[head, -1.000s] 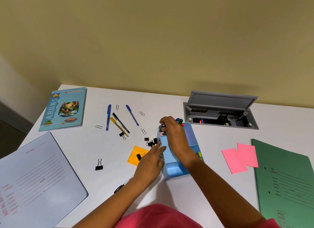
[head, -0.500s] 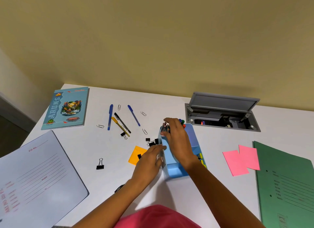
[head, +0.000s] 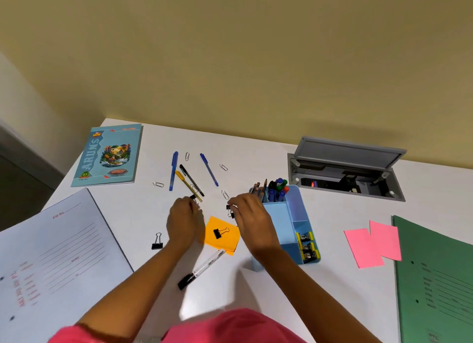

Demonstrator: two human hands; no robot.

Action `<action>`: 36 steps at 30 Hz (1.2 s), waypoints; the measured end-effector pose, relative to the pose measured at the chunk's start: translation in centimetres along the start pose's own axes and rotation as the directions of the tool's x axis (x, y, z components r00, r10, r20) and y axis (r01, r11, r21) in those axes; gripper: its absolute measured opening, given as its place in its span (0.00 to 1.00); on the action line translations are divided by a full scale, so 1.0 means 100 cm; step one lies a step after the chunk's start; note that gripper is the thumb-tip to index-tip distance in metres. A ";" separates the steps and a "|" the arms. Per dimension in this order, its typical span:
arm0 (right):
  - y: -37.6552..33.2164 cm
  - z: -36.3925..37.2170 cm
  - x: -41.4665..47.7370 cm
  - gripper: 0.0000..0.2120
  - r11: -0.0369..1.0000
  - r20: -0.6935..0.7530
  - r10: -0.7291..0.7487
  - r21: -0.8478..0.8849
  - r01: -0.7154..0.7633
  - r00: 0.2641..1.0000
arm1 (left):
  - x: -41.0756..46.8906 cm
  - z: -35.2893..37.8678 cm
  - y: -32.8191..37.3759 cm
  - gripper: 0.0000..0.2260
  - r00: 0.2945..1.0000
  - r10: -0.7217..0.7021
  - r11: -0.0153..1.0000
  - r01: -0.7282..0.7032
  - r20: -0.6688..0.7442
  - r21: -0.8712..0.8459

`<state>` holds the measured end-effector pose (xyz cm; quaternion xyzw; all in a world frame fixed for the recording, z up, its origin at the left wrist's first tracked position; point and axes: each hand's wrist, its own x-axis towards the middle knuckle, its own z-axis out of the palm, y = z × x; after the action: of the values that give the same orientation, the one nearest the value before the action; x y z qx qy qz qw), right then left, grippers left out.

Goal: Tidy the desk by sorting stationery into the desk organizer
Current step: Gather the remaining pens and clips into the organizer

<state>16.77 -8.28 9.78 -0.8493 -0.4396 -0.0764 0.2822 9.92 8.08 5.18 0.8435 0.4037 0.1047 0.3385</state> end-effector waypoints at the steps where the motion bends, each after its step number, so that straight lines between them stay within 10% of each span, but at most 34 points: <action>1: -0.001 0.004 0.000 0.10 1.000 0.024 -0.007 0.014 0.007 1.000 | 0.009 -0.003 -0.005 0.07 0.999 -0.043 0.999 0.043 -0.009 0.014; 9: 0.004 0.010 -0.008 0.07 0.973 0.003 -0.186 -0.138 0.185 0.982 | 0.076 -0.015 -0.009 0.15 0.940 -0.337 0.923 0.341 -0.054 0.175; 20: 0.008 -0.005 -0.012 0.12 0.989 0.170 -0.011 -0.141 0.036 0.985 | 0.105 -0.009 -0.016 0.12 0.922 -0.387 0.899 0.371 0.026 0.231; 28: -0.004 -0.010 -0.003 0.08 0.995 -0.074 -0.062 -0.087 0.055 0.995 | 0.067 -0.018 -0.001 0.10 0.971 -0.239 0.969 0.240 0.026 -0.063; 33: -0.014 -0.014 0.011 0.03 0.968 -0.232 0.141 0.236 -0.085 0.962 | 0.010 -0.037 0.030 0.04 0.997 -0.080 0.936 0.079 0.012 -0.344; 36: -0.015 -0.017 0.017 0.12 0.754 -0.065 0.455 0.559 -0.345 0.888 | -0.020 -0.048 0.043 0.04 0.996 -0.086 0.893 0.077 -0.001 -0.443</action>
<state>16.86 -7.33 12.43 -0.7995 -0.2202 0.0276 0.5582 9.08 6.95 11.79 0.7257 0.4076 0.1880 0.5215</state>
